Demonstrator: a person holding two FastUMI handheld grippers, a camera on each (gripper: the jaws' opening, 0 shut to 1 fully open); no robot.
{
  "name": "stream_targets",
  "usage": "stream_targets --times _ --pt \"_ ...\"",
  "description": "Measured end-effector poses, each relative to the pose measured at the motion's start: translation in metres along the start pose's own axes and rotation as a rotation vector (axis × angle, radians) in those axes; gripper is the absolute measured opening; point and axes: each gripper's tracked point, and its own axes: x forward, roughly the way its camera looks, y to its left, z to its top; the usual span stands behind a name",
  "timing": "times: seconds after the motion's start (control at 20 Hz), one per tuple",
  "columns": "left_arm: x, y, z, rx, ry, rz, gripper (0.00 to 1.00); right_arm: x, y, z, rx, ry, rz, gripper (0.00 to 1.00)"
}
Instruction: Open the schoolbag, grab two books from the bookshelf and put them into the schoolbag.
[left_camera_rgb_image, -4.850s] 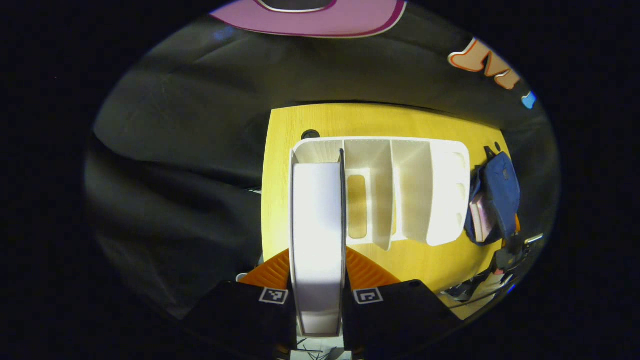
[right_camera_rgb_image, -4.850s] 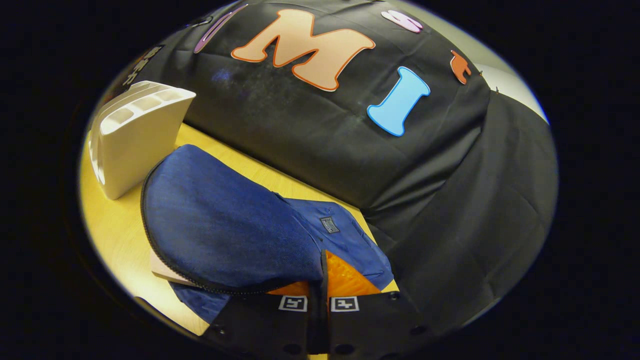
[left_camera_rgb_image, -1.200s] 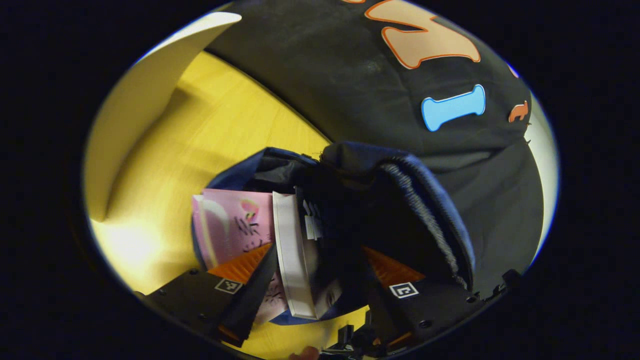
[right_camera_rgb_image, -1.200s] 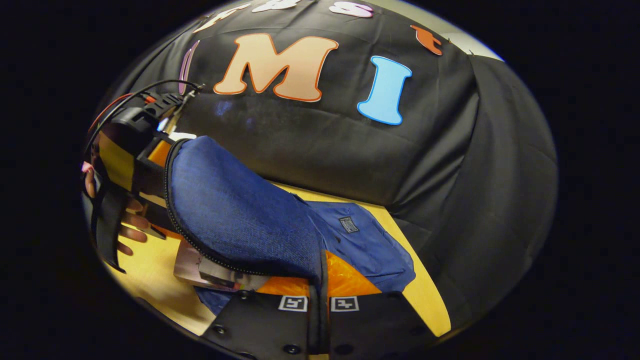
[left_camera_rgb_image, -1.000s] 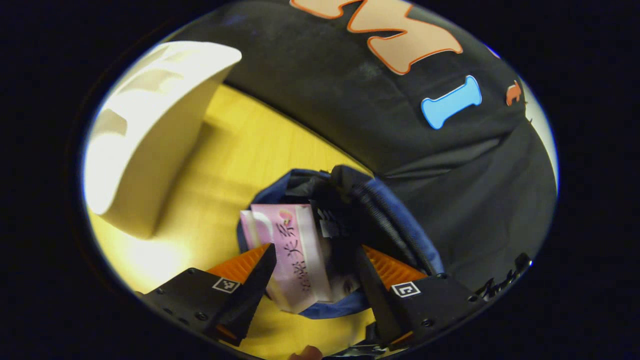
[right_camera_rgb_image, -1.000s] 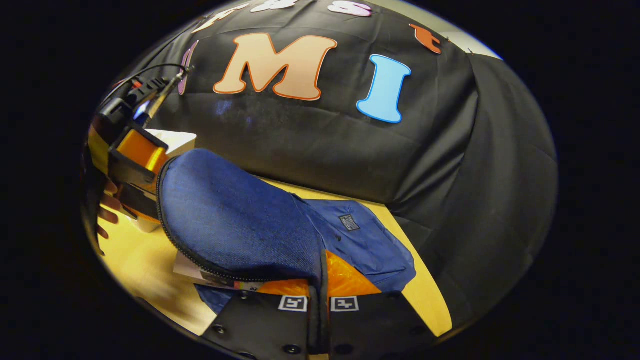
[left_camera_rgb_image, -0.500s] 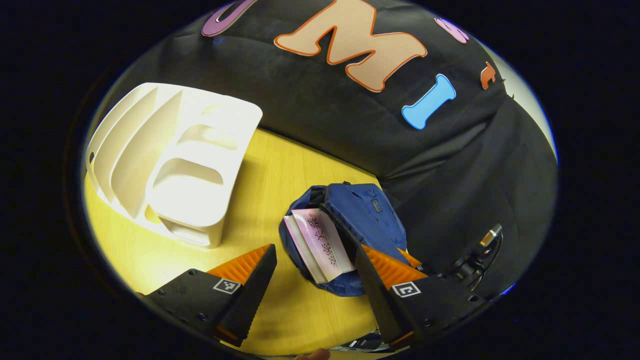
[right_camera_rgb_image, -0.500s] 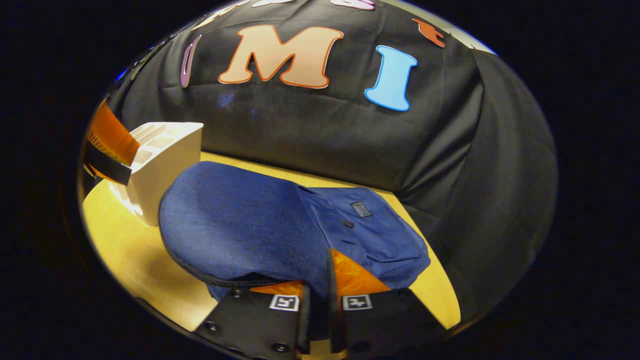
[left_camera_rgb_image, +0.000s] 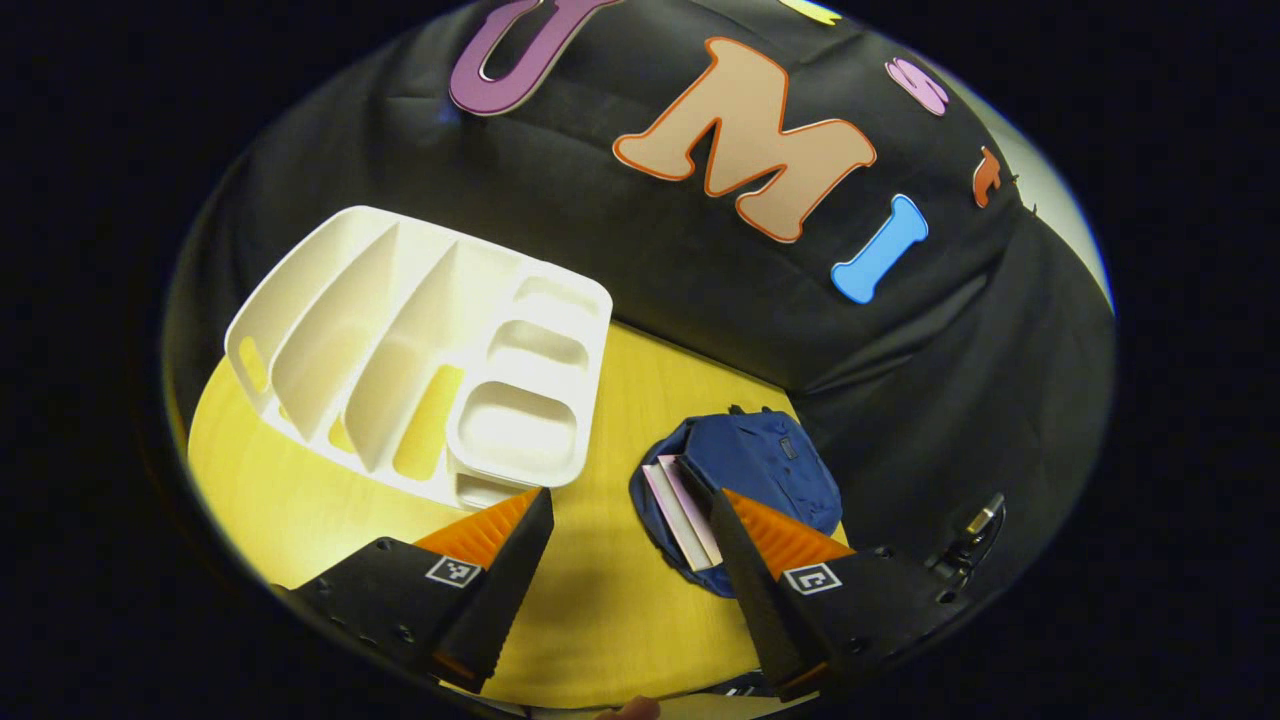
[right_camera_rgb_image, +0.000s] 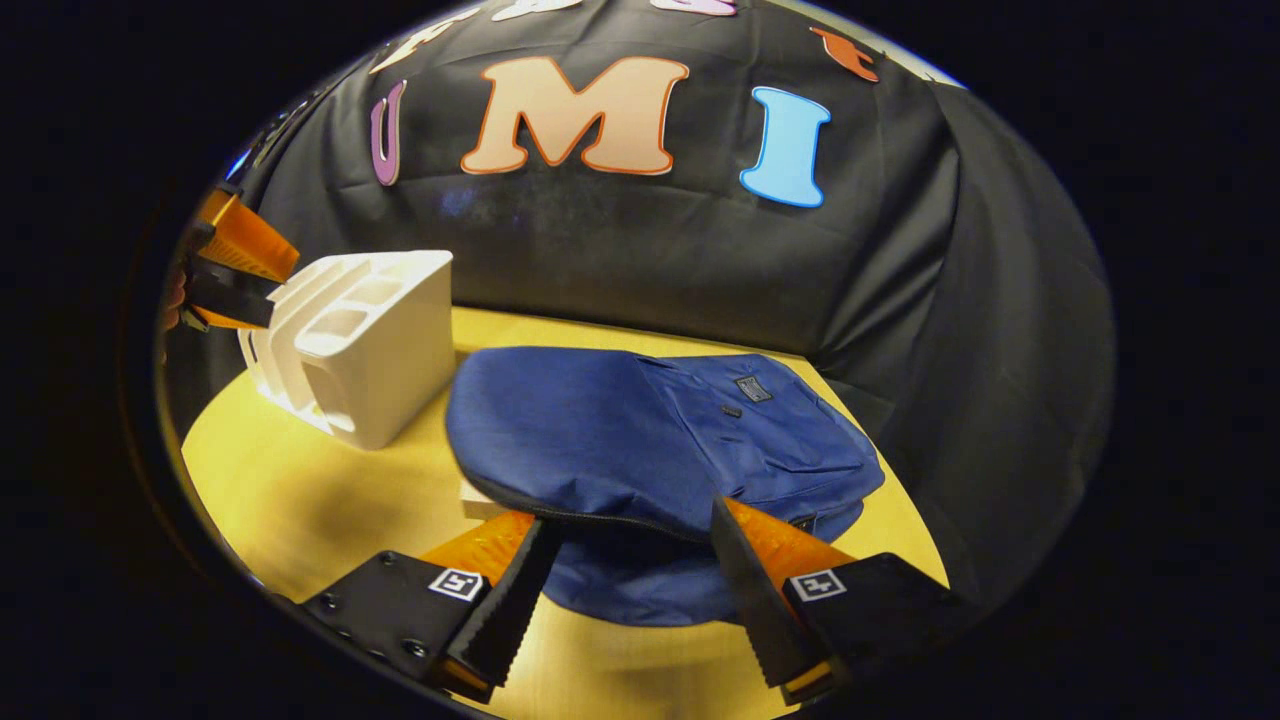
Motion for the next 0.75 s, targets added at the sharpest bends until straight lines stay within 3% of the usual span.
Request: stream_targets --times 0.15,0.3,0.55,0.6,0.75 --pt "-0.015 0.011 0.017 0.026 -0.046 0.024 0.93 -0.024 0.007 0.02 0.015 -0.038 0.004 0.93" --pt "-0.026 0.018 0.035 0.089 -0.112 0.056 0.93 -0.04 0.026 0.068 0.039 -0.147 0.043 0.93" --pt "-0.056 0.014 0.081 0.152 -0.321 0.052 0.93 -0.059 0.048 0.15 0.057 -0.334 0.089 0.9" --pt "-0.061 0.016 0.09 0.146 -0.366 0.055 0.93 -0.062 0.053 0.16 0.068 -0.362 0.102 0.93" --pt "-0.062 0.024 0.095 0.175 -0.393 0.082 0.93 -0.069 0.062 0.175 0.097 -0.405 0.13 0.89"
